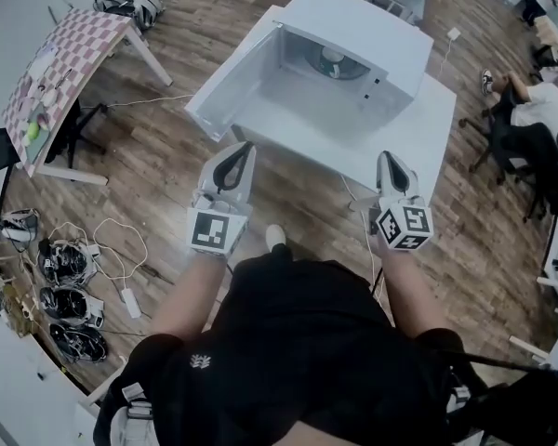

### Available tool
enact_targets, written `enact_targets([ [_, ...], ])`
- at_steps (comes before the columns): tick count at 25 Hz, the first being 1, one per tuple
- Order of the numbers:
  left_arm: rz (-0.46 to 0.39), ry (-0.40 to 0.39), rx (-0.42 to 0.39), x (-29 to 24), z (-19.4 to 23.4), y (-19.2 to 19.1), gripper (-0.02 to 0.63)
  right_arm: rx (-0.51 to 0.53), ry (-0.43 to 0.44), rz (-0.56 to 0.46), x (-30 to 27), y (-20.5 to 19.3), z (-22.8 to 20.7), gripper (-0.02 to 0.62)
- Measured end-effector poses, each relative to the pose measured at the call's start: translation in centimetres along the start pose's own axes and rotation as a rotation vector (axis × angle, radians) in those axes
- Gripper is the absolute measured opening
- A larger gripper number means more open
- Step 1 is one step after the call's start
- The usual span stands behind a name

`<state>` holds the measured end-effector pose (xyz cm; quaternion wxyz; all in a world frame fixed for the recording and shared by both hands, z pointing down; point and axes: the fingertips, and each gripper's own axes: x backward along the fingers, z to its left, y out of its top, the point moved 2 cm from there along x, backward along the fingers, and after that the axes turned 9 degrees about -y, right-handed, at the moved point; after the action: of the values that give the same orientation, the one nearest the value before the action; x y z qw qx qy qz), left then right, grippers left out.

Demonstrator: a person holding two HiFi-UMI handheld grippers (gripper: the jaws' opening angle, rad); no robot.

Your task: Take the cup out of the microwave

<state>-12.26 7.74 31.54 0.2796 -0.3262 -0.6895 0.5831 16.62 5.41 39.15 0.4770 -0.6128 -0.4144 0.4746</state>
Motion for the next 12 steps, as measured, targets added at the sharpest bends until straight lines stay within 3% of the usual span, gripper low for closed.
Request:
enact_targets([
  [6,-0.022,-0.064,0.001,-3.0,3.9,-0.8,0.006,0.004,-0.057,-0.014,-3.8,0.4,1.0,0.002],
  [12,-0.044,-0.109,-0.017,-6.6,6.1,-1.0,0.006,0.029,-0.061,-0.055,-6.9,2.3,2.0,0.002],
])
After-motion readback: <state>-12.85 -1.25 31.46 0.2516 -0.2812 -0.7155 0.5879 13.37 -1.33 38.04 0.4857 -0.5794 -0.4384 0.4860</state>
